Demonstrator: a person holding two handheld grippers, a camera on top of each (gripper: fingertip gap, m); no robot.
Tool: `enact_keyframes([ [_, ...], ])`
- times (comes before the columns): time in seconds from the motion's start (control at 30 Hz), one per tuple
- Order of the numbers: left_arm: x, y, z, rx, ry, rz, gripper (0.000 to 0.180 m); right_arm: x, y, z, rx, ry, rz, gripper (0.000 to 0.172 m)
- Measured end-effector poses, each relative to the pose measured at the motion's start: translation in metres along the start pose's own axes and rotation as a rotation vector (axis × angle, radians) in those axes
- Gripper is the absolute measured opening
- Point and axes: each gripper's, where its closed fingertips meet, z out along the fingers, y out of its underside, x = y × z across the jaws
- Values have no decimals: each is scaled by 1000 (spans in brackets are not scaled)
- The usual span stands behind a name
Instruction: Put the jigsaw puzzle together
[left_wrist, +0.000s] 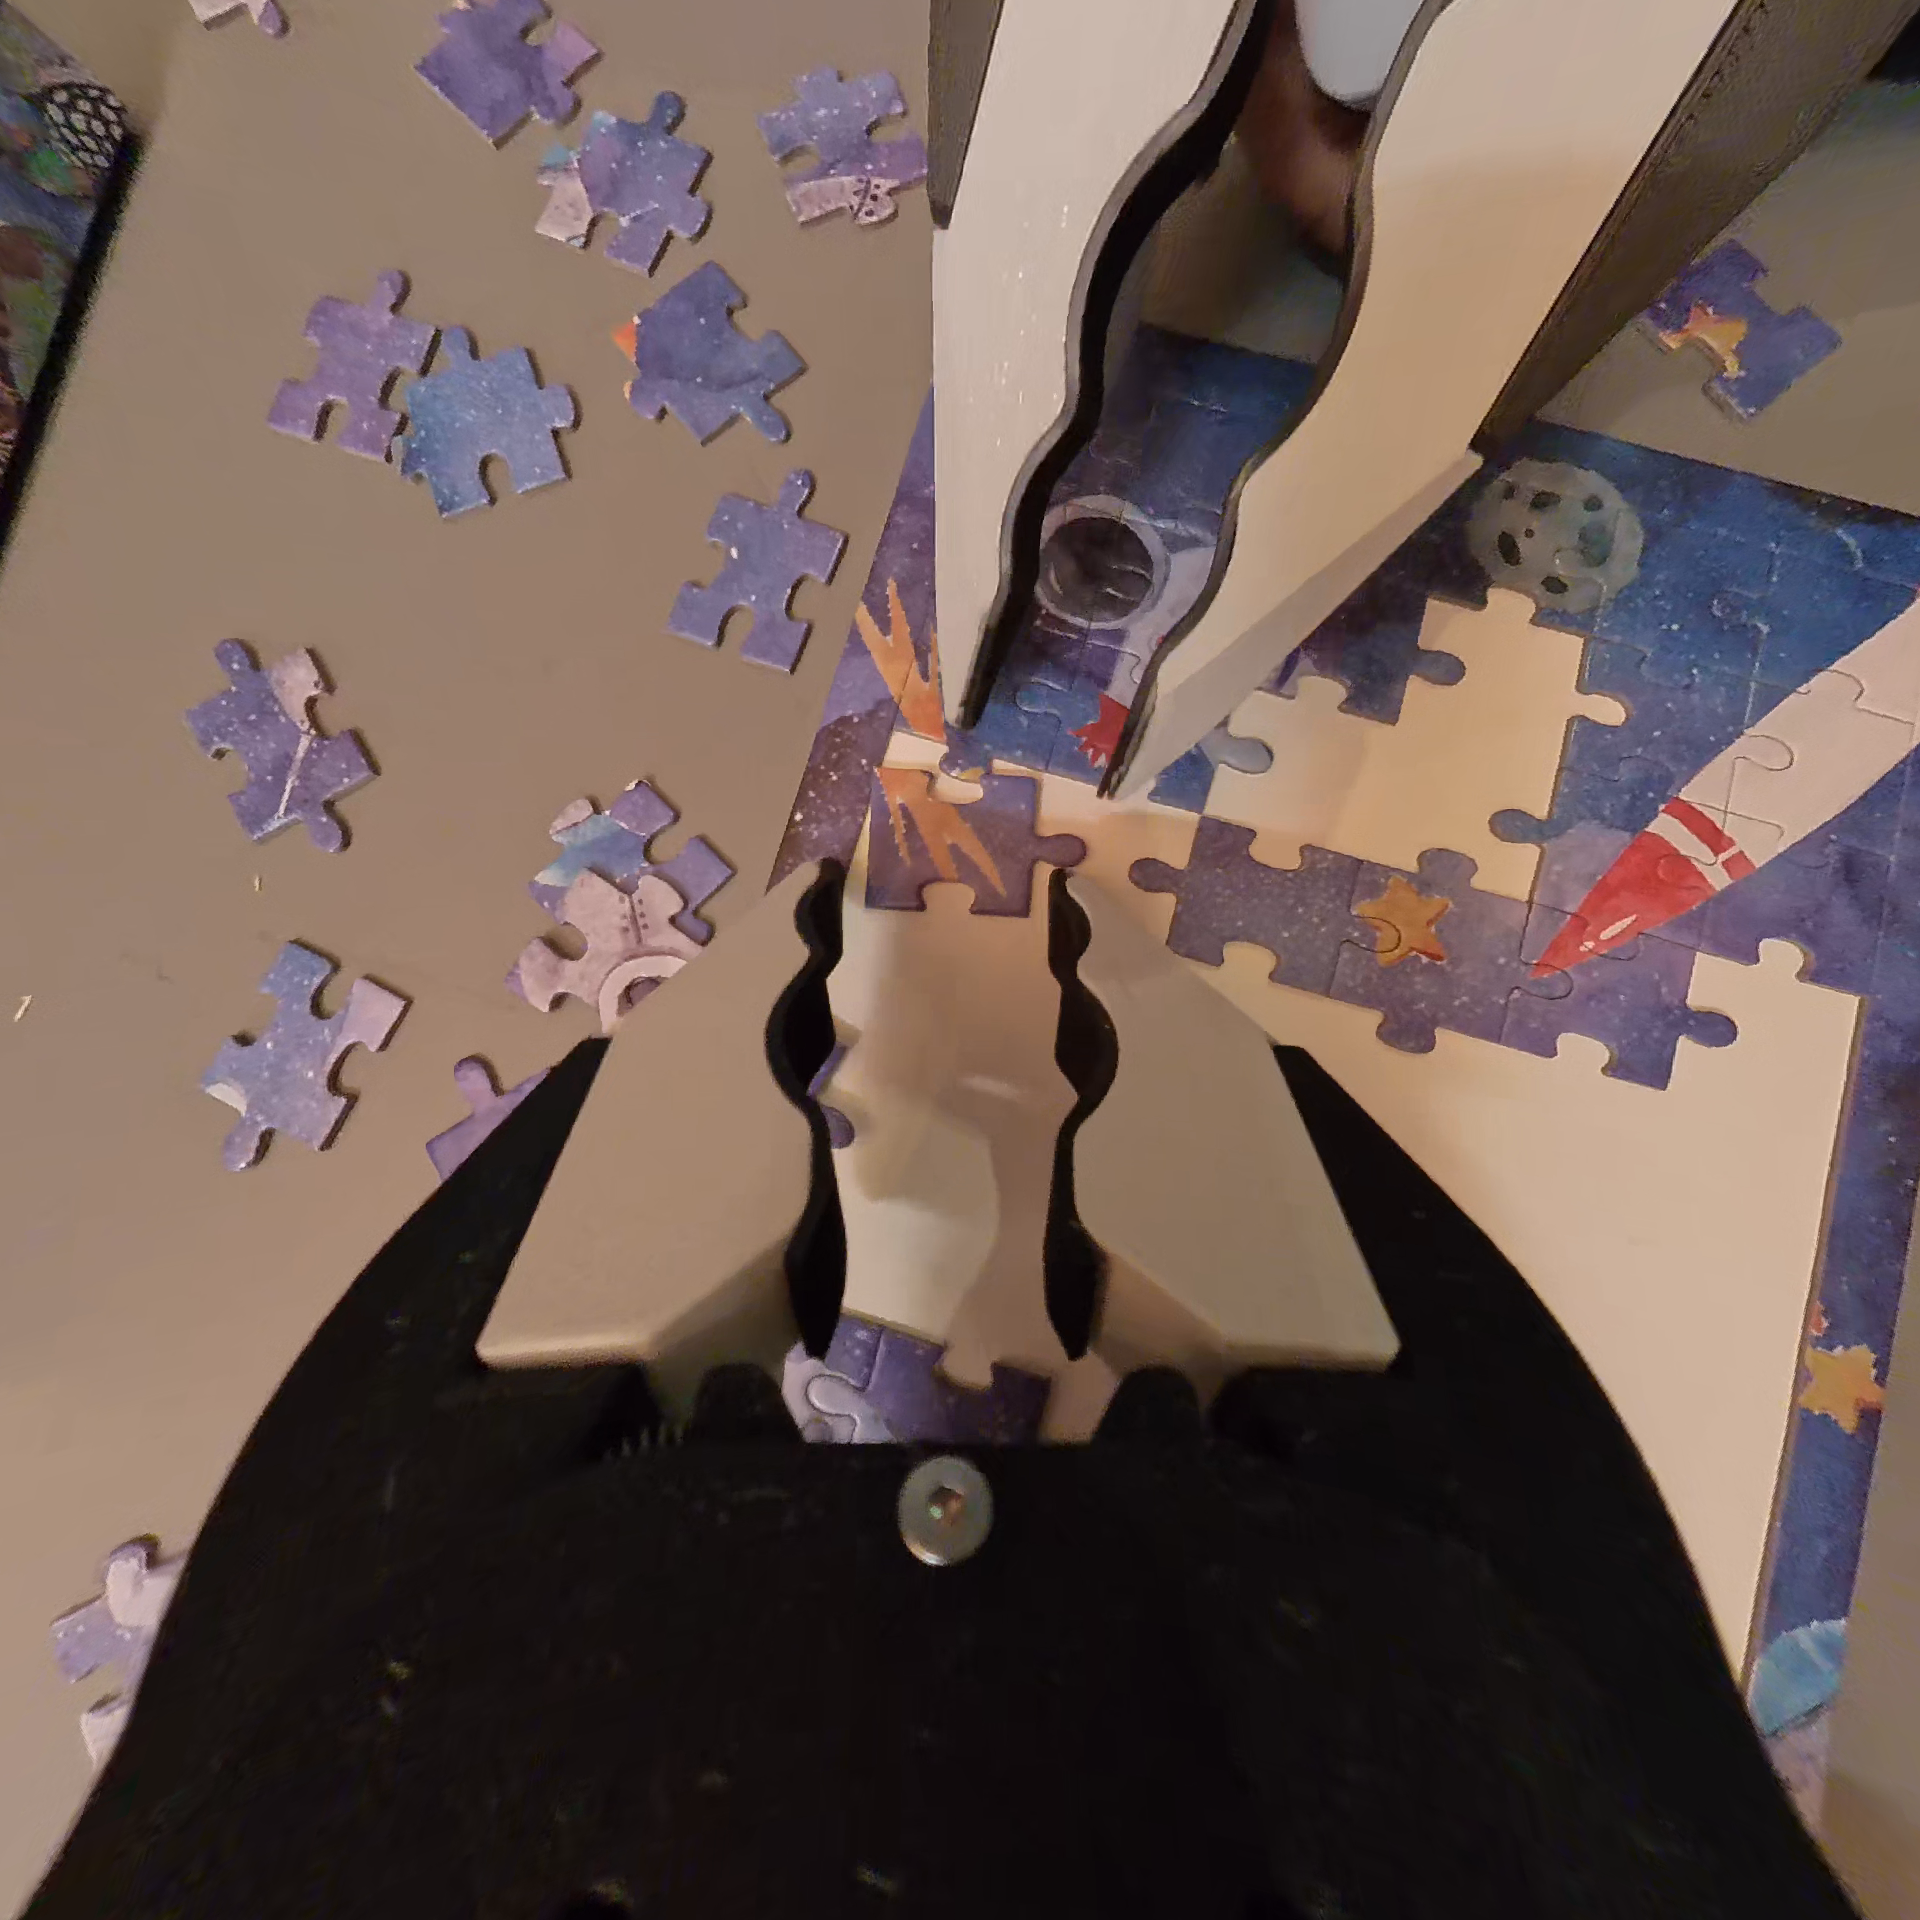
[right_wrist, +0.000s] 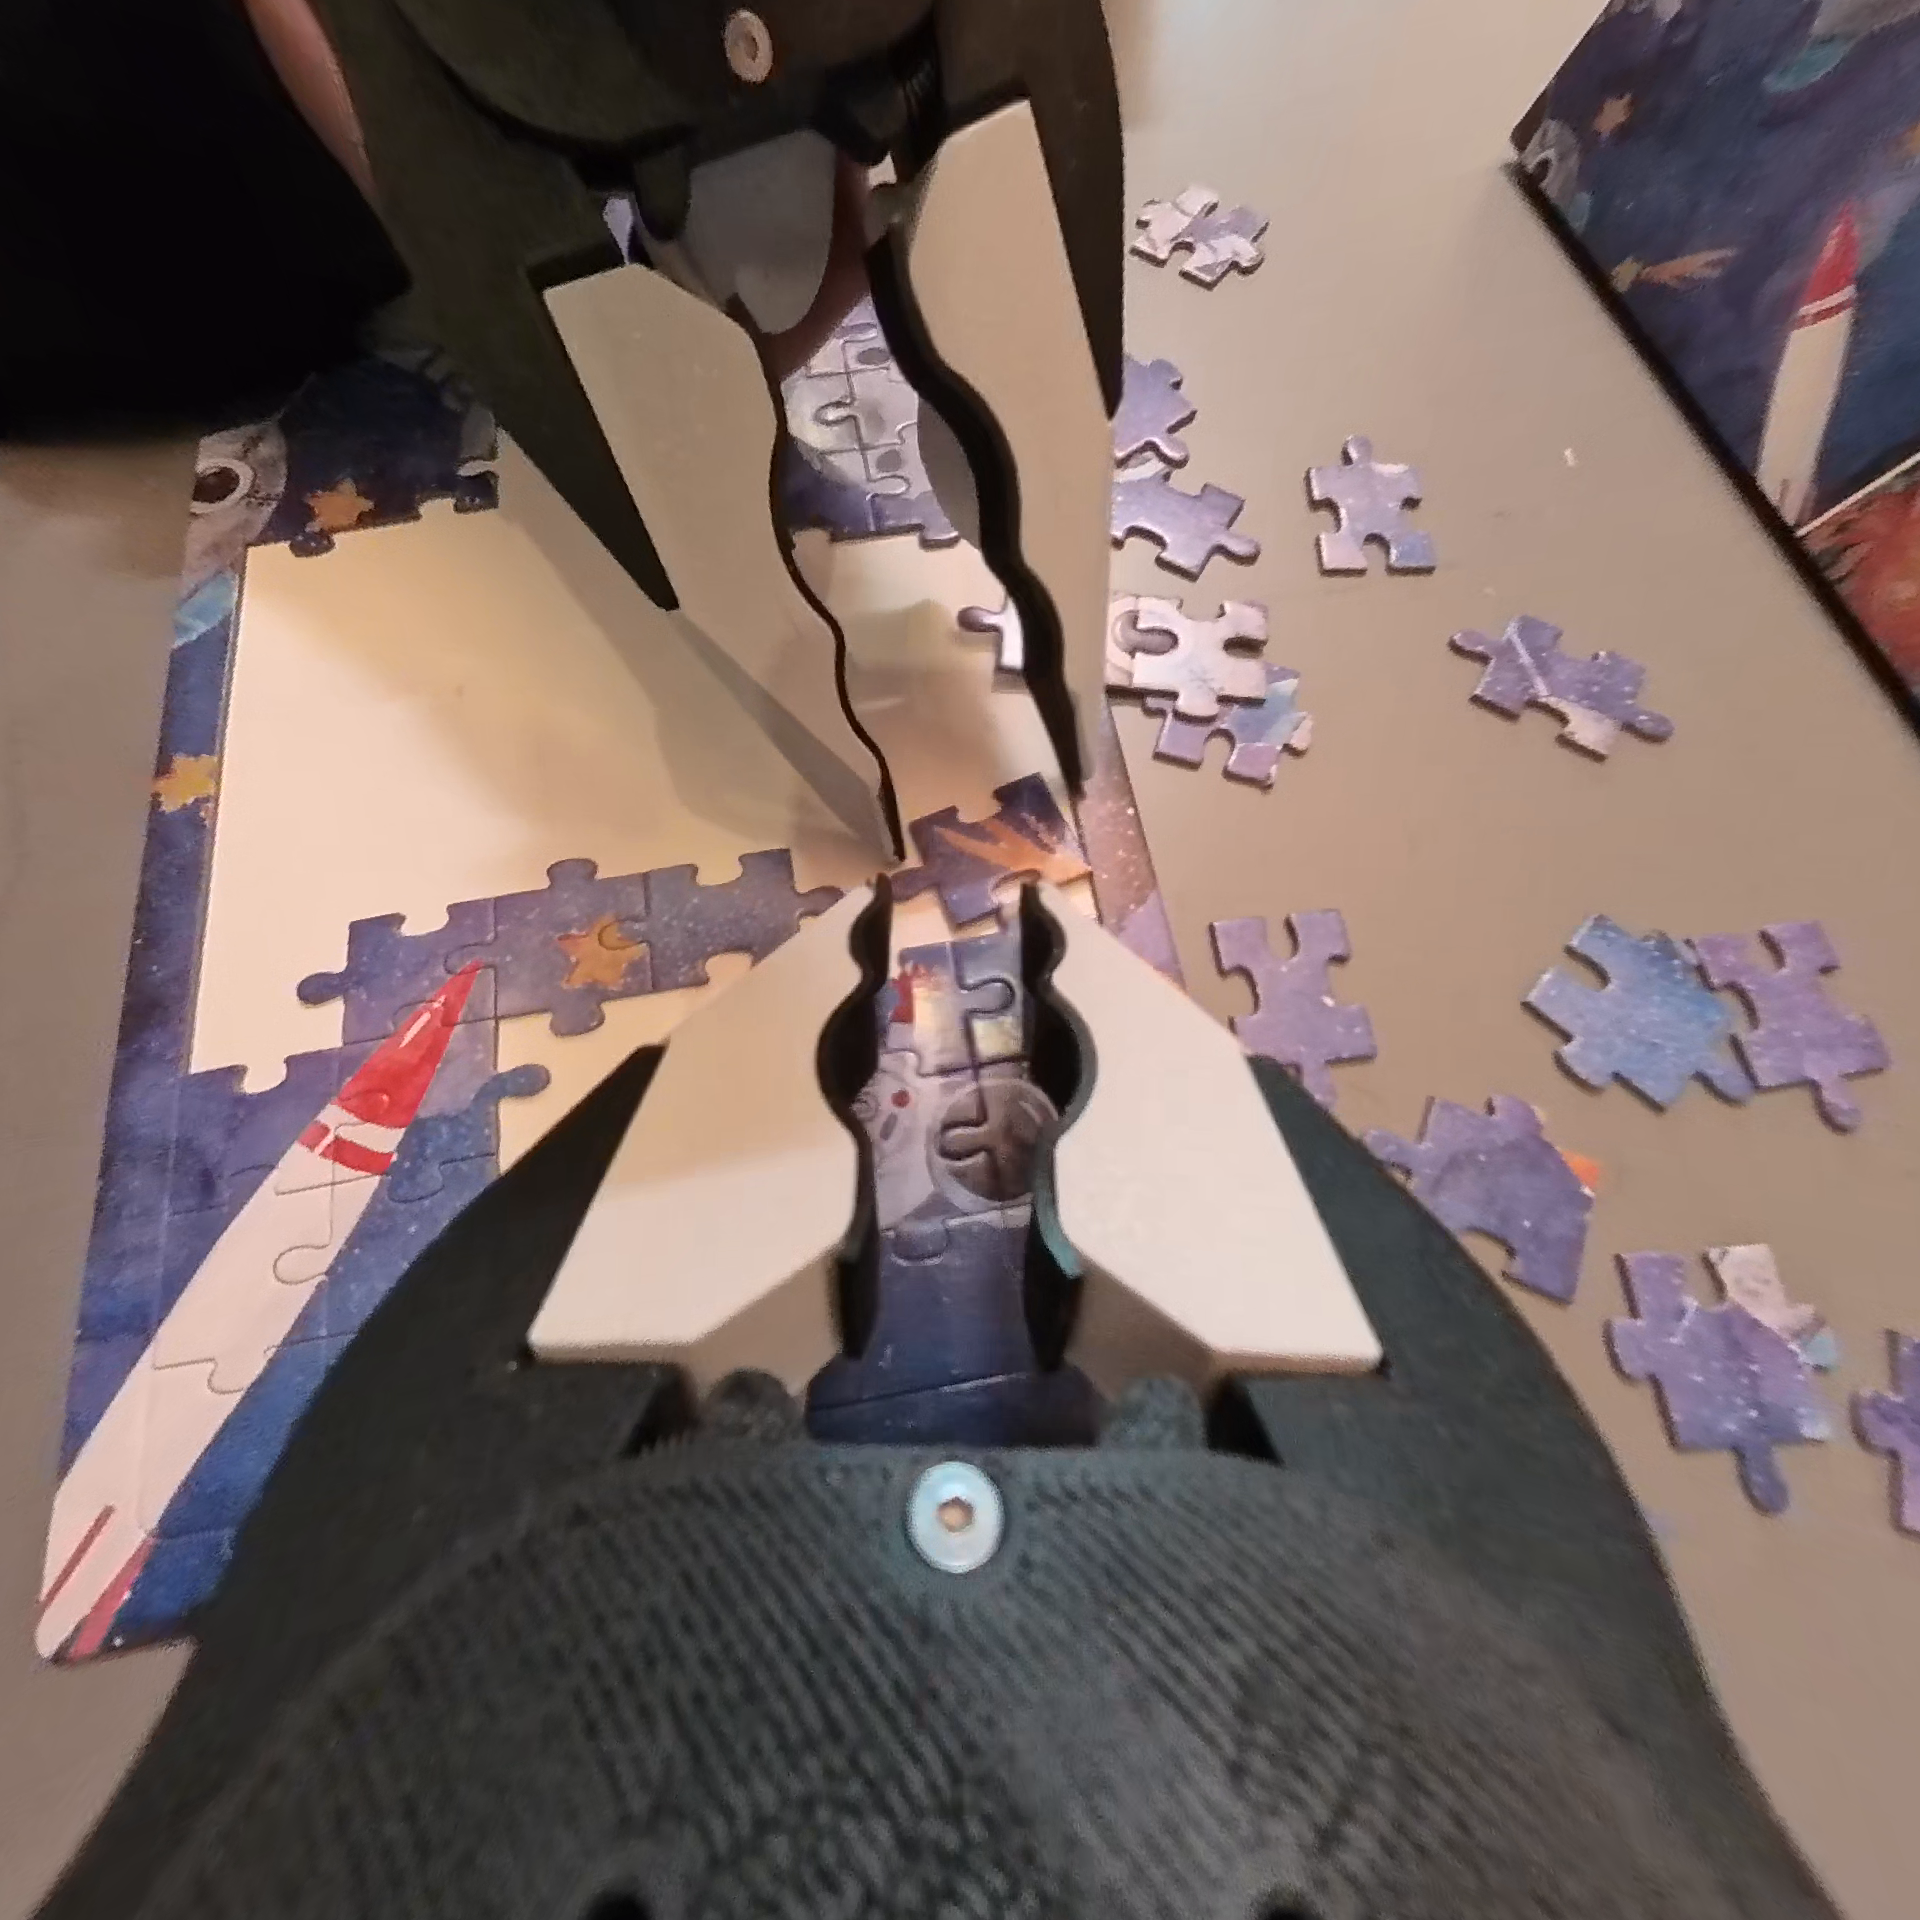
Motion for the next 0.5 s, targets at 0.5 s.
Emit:
enact_keyframes([
  [0.5, 7, -3, 2, 18, 28, 19, 22, 6, 0, -3, 5, 30, -3, 23],
])
